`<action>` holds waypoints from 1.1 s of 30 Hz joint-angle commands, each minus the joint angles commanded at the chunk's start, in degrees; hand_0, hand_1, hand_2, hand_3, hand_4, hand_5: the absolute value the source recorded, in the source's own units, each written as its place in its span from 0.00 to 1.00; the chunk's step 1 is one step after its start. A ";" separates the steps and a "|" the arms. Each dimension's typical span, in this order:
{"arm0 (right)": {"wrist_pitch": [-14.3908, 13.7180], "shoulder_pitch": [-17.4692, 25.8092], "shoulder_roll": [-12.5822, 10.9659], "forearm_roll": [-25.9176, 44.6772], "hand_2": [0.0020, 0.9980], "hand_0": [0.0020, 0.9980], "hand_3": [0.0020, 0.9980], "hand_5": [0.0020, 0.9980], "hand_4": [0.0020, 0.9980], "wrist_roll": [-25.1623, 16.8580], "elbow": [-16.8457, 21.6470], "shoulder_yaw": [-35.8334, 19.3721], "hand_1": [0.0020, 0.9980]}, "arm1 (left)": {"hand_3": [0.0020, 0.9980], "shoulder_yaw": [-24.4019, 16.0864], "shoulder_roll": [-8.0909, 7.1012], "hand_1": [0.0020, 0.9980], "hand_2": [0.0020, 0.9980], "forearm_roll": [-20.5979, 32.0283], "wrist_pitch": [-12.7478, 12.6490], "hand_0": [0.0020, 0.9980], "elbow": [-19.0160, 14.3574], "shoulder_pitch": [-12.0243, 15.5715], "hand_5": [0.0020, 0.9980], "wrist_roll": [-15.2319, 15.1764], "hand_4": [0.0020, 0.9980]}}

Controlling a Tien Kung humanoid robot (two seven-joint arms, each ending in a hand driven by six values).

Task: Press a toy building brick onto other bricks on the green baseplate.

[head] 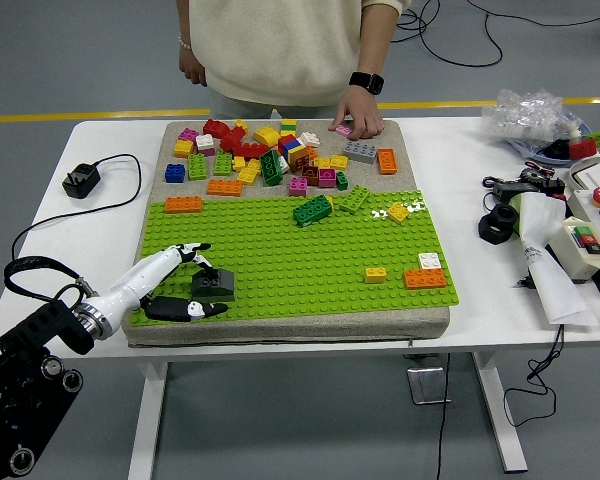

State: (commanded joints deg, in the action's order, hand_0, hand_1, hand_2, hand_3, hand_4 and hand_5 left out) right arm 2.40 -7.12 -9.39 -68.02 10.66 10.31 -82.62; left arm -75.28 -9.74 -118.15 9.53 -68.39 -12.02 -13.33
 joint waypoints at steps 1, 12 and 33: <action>0.00 0.00 0.00 0.00 0.75 0.79 0.76 0.69 1.00 0.00 0.00 0.00 0.70 | 0.58 0.00 0.01 0.98 0.97 -0.01 0.00 1.00 0.03 -0.01 0.49 0.00 0.98; -0.04 -0.01 0.03 0.03 0.75 0.79 0.76 0.69 1.00 0.02 0.00 0.09 0.70 | 0.58 0.16 0.24 0.98 0.97 0.05 -0.10 1.00 0.84 -0.62 0.49 0.06 0.98; -0.07 -0.12 0.00 0.36 0.75 0.79 0.76 0.69 1.00 0.01 0.00 0.15 0.70 | 0.57 0.63 0.72 0.97 0.97 -0.03 -0.16 1.00 2.96 -1.98 0.48 0.25 0.97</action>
State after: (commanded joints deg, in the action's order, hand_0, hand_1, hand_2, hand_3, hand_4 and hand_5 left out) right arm 2.33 -7.24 -9.39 -67.67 10.67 10.31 -82.47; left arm -74.64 -9.02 -118.18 9.37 -65.43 -14.00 -13.07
